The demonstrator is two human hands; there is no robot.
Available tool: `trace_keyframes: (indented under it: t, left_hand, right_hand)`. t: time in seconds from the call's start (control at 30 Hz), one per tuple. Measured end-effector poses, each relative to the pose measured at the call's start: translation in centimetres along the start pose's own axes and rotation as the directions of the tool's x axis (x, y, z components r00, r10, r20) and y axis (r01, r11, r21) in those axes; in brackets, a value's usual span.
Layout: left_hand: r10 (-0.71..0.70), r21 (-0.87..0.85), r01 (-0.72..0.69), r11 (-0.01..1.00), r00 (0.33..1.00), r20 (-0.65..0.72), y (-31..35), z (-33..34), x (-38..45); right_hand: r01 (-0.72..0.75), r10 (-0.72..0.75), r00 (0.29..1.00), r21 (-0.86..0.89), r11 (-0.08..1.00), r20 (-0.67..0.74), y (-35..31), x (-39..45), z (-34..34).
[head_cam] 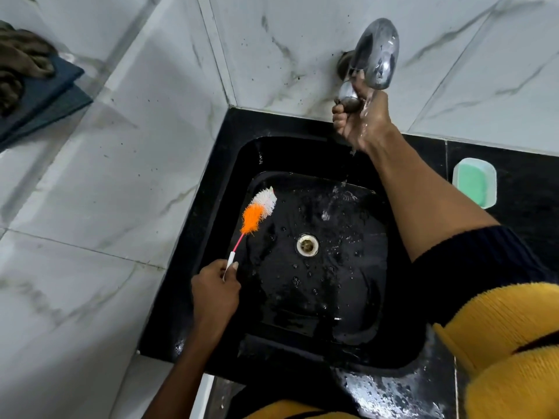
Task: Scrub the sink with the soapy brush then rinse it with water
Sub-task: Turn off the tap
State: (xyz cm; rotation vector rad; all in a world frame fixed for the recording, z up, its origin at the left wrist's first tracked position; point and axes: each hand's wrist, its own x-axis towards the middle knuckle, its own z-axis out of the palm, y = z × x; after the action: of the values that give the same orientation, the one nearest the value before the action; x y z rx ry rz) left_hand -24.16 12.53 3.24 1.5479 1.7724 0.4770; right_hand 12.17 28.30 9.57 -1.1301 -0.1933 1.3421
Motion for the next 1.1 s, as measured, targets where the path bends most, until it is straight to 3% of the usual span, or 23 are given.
trace_keyframes:
  t: [0.1,0.27,0.4,0.53,0.6,0.63,0.67,0.73,0.77,0.8,0.83,0.9,0.93,1.1]
  left_hand:
    - [-0.009,-0.002,0.009,1.000,1.000,0.006,-0.2,0.1,0.0]
    - [-0.008,0.005,0.008,1.000,1.000,0.016,-0.3,0.3,0.2]
    - [0.012,0.006,-0.013,1.000,1.000,0.023,-0.6,0.2,0.4]
    - [0.003,-0.011,-0.003,1.000,1.000,0.018,-0.9,0.1,0.4]
    - [0.000,-0.007,0.000,1.000,1.000,0.023,-0.9,0.0,0.3]
    - [0.001,-0.001,-0.001,1.000,1.000,0.026,-0.9,-0.1,0.3]
    - [0.001,0.003,-0.001,1.000,1.000,0.030,-1.0,-0.1,0.3]
    - [0.004,0.006,-0.005,1.000,0.999,0.040,-1.3,-0.1,0.4]
    - [0.010,0.009,-0.010,1.000,0.999,0.047,-1.5,0.0,0.4]
    - [0.014,0.010,-0.014,1.000,0.999,0.053,-1.6,0.0,0.4]
    - [0.021,0.008,-0.021,1.000,0.998,0.059,-1.7,0.2,0.5]
    - [0.034,0.022,-0.036,0.999,0.997,0.074,-1.8,0.2,0.6]
    - [0.043,0.038,-0.046,0.998,0.996,0.084,-1.8,0.3,0.5]
    - [0.058,0.036,-0.063,0.997,0.991,0.124,-1.1,0.6,0.3]
  right_hand:
    - [-0.038,0.032,0.998,0.124,0.992,0.053,1.5,-0.9,-0.6]
    - [-0.196,0.216,0.976,0.320,0.927,-0.028,7.9,-3.0,-2.2]
    - [-0.339,0.304,0.941,0.420,0.842,0.150,9.8,-4.1,-4.0]
    - [-0.406,0.332,0.878,0.171,0.898,0.344,8.7,-7.4,-5.4]
    - [-0.413,0.417,0.851,-0.082,0.907,0.320,10.4,-9.5,-7.1]
    - [-0.420,0.490,0.833,-0.280,0.863,0.258,12.1,-10.5,-8.4]
    - [-0.430,0.585,0.794,-0.529,0.731,0.163,14.1,-11.6,-9.5]
    - [-0.302,0.616,0.784,-0.911,0.279,-0.071,18.6,-12.7,-12.2]
    - [-0.226,0.561,0.817,-0.969,0.096,-0.135,20.4,-13.1,-13.4]
    - [-0.204,0.478,0.858,-0.979,-0.018,-0.188,21.0,-13.3,-14.1]
    - [-0.286,0.427,0.874,-0.956,0.067,-0.232,20.8,-13.5,-13.7]
    - [-0.392,0.358,0.903,-0.798,0.458,-0.238,19.6,-13.4,-13.1]
    - [-0.384,0.340,0.916,-0.716,0.584,-0.213,18.2,-13.6,-12.4]
    - [-0.244,0.251,0.967,-0.413,0.878,-0.038,12.4,-14.2,-9.1]
